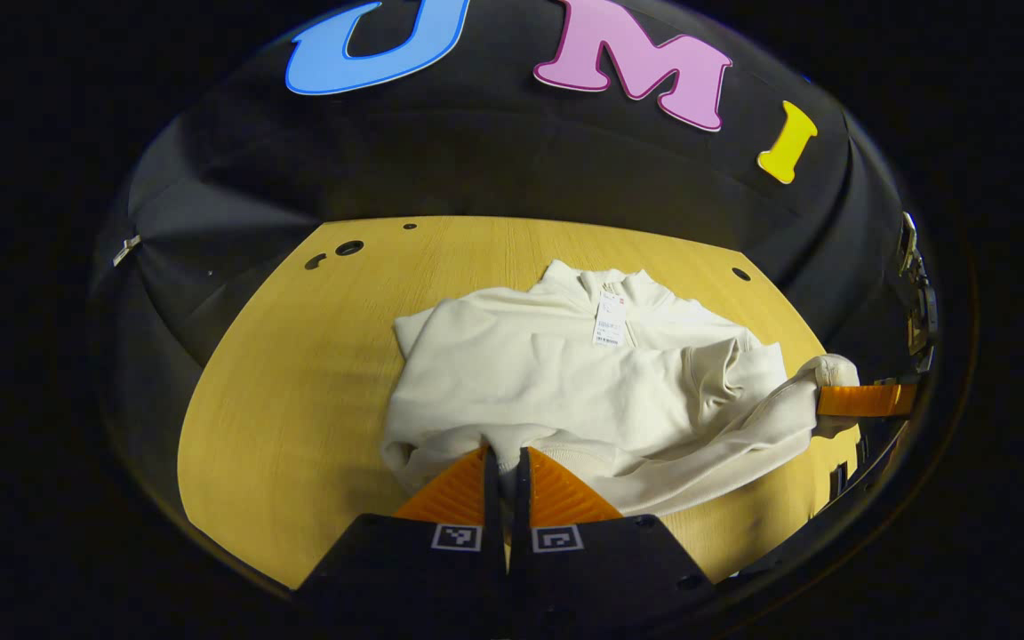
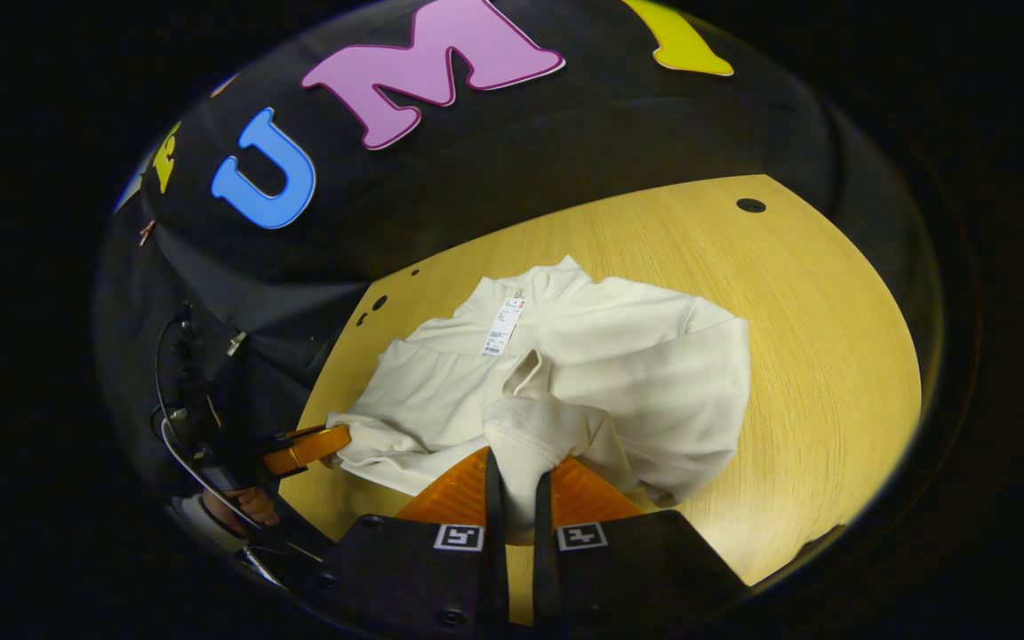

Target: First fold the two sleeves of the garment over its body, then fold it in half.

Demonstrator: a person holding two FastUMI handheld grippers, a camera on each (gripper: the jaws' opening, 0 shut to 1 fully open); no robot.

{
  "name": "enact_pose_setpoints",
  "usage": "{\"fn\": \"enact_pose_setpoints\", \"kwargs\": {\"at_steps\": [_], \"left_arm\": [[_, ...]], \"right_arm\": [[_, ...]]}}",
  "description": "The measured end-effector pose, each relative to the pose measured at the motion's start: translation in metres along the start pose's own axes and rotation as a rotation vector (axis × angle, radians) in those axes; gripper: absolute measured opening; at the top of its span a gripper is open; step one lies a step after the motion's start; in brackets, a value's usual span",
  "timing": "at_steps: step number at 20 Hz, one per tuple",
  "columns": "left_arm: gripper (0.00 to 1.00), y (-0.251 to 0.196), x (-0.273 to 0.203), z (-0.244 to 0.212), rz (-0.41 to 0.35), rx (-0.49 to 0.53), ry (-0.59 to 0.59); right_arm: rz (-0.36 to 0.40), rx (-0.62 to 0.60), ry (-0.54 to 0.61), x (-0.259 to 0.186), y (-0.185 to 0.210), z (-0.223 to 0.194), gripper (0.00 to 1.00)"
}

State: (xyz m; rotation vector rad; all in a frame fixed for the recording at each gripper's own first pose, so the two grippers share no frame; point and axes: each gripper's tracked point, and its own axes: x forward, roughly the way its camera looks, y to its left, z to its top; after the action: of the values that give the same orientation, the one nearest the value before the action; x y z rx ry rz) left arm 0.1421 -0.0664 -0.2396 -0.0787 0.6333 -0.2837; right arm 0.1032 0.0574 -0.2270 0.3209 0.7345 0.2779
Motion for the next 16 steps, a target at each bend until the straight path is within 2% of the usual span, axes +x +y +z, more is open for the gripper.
{"fn": "enact_pose_setpoints", "kwargs": {"at_steps": [10,16], "left_arm": [[0.06,0.008,0.044,0.031,-0.059,-0.067,-0.088],[0.06,0.003,0.059,0.051,-0.025,0.013,-0.094]], "right_arm": [[-0.049,0.037,-0.082,0.058,-0.023,0.027,0.15],[-0.055,0.077,-0.082,0.073,-0.034,0.037,0.15]]}}
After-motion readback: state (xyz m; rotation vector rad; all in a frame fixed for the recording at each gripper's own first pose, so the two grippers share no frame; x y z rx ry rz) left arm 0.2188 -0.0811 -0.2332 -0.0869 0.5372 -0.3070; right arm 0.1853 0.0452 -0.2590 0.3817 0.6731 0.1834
